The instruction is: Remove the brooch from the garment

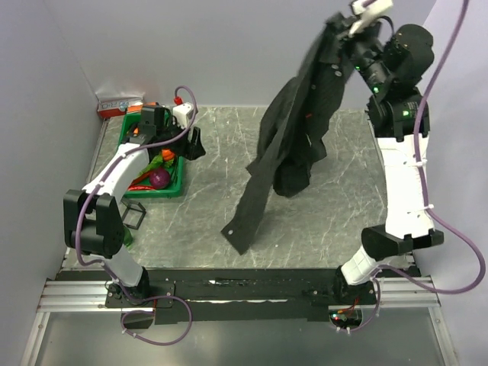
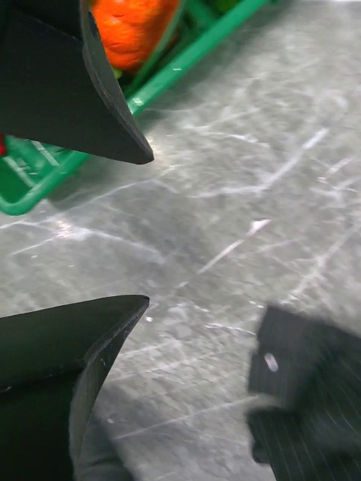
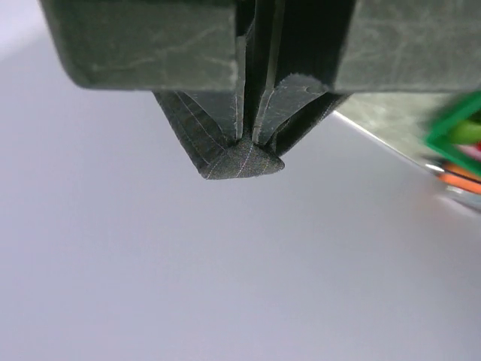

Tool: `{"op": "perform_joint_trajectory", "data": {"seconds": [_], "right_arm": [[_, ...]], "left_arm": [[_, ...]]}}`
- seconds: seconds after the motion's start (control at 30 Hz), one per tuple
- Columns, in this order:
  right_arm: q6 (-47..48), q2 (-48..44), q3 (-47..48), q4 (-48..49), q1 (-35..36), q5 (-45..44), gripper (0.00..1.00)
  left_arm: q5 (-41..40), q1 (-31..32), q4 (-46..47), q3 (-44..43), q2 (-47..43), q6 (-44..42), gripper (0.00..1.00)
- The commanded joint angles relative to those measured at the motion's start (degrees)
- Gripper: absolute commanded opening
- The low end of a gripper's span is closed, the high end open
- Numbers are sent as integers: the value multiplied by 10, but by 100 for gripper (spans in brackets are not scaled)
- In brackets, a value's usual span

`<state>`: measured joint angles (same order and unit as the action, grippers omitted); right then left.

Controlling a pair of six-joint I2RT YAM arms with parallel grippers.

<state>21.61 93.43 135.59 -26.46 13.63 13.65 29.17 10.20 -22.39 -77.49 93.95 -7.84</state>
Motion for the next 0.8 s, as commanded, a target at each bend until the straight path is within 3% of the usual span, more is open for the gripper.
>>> {"op": "perform_joint_trajectory", "data": {"seconds": [0.0, 0.1, 0.3, 0.57, 0.77], "right_arm": [[-50, -50, -139, 32, -75, -42, 0], [-78, -111, -296, 40, -134, -44, 0], [-108, -162, -457, -5, -225, -2, 0], [-92, -156, -474, -71, -249, 41, 0], [-84, -153, -477, -86, -259, 72, 0]], "left_arm": [[54, 5, 67, -17, 26, 0, 76], [63, 33, 87, -17, 57, -26, 76], [30, 119, 123, -36, 135, -63, 74], [-30, 216, 204, -47, 201, -89, 72], [-48, 250, 205, -117, 269, -73, 72]]}}
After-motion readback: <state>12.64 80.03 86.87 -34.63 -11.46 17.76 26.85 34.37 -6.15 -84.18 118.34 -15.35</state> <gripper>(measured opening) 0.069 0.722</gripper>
